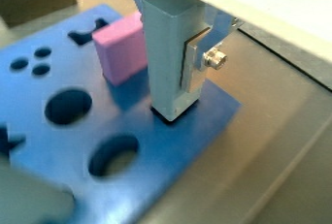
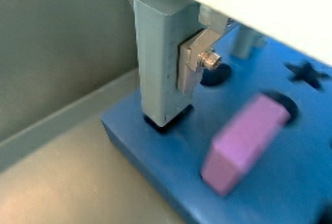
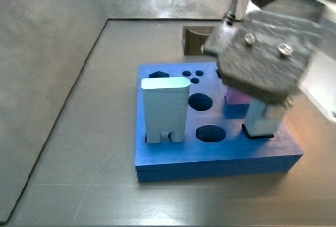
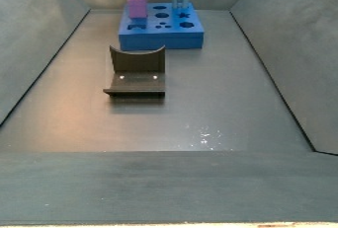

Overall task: Pick up the rectangle object. Move to above the board. Insert the rectangle object.
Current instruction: Insert the rectangle object.

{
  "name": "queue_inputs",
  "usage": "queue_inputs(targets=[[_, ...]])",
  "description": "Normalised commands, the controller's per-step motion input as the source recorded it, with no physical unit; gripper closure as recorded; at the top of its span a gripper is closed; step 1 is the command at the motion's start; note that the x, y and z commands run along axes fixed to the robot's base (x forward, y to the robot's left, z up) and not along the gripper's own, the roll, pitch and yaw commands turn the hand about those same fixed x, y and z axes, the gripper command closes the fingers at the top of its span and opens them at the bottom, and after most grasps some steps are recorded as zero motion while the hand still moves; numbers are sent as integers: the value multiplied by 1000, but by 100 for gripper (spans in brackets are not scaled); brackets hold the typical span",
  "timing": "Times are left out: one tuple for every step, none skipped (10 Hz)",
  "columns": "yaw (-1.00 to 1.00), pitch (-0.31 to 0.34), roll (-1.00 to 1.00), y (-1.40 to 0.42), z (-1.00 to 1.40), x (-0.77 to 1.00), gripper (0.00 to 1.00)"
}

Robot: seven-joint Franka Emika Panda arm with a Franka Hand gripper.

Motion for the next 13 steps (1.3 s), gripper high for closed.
queue_inputs(targets=[[0, 0, 0, 0, -17, 0, 100], [297, 0, -611, 323, 0, 240, 100], [191, 0, -571, 277, 0, 49, 100], [0, 20, 0, 0, 0, 3, 100], [0, 374, 326, 0, -49, 226, 100], [0, 289, 391, 0, -360, 237, 100], [0, 294, 423, -11, -340, 203, 100], [0, 246, 283, -31, -163, 134, 100], [0, 29, 0, 0, 0, 23, 100], [-203, 274, 140, 0, 0, 0, 100], [-606, 243, 240, 0, -97, -260, 100], [0, 0, 17, 0, 0, 0, 100], [0, 0, 0, 0, -20, 0, 100]])
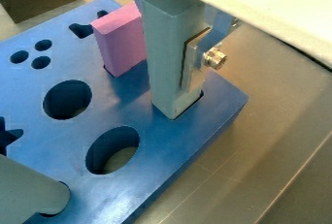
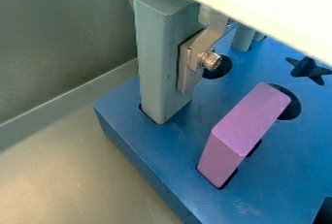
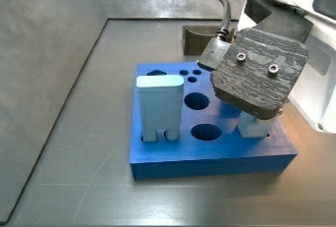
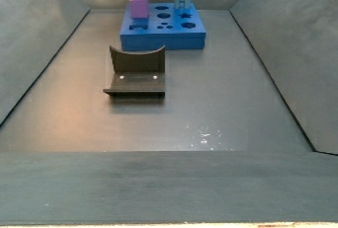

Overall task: Pick up the rectangle object. Move to above the board. Insert the rectangle object.
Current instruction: Insert the rectangle object.

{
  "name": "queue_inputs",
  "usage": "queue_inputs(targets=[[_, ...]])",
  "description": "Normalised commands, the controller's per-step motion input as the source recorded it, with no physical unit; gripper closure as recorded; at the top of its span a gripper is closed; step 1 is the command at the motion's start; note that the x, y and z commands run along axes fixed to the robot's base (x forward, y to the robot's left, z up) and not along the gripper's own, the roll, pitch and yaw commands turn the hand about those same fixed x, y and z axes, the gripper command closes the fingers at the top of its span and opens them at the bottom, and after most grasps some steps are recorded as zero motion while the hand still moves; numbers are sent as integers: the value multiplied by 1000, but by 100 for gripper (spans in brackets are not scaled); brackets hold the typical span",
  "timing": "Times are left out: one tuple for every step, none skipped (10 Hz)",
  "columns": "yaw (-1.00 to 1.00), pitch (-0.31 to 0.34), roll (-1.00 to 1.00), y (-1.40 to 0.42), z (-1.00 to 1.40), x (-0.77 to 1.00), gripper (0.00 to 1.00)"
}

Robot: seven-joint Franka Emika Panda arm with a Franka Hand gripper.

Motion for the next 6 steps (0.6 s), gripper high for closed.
queue_inputs(targets=[[0, -60, 326, -83, -614, 134, 100], [0, 0, 600, -163, -783, 94, 100], [0, 0, 506, -206, -883, 137, 100], [-17, -6, 411, -246, -977, 166, 100], [-29, -37, 351, -283, -1000, 171, 100], [-46, -34, 349, -271, -1000, 191, 100]])
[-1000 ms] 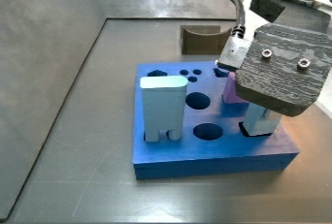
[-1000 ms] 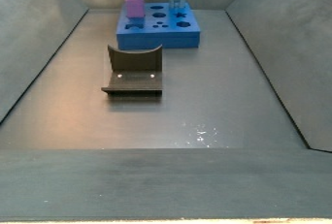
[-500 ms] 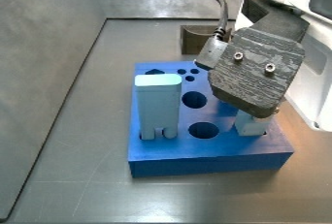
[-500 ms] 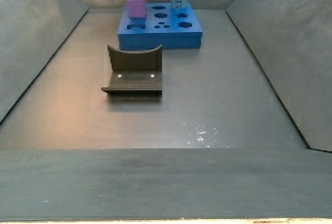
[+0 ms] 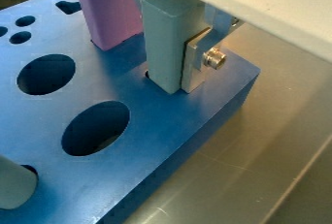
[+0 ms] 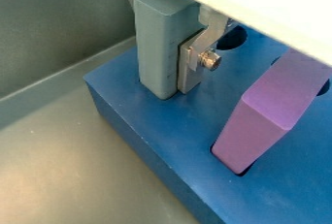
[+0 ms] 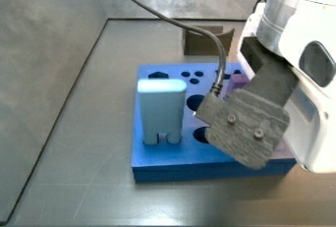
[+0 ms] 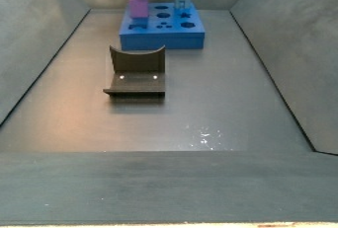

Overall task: Pick up the rectangle object. Move to above the board. Insert the rectangle object.
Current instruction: Insert the rectangle object.

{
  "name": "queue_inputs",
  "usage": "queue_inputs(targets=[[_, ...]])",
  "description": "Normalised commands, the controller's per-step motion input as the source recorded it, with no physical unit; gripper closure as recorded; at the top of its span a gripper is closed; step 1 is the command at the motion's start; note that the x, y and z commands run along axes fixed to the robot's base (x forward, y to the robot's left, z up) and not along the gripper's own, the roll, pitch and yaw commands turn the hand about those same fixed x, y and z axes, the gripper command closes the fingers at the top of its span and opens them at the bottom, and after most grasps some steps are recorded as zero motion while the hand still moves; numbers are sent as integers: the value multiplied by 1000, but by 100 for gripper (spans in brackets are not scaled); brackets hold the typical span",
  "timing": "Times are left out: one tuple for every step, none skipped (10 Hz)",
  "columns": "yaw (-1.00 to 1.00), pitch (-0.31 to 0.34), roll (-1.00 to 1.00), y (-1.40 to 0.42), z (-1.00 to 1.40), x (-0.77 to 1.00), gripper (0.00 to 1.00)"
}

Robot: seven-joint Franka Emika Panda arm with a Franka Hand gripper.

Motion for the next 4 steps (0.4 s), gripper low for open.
queue_inputs(targets=[[-43, -29, 297, -131, -1000, 254, 100], [-3, -40, 0, 0, 0, 0, 100], [0, -9, 0, 0, 0, 0, 100], [49, 37, 486, -449, -29, 49, 100]])
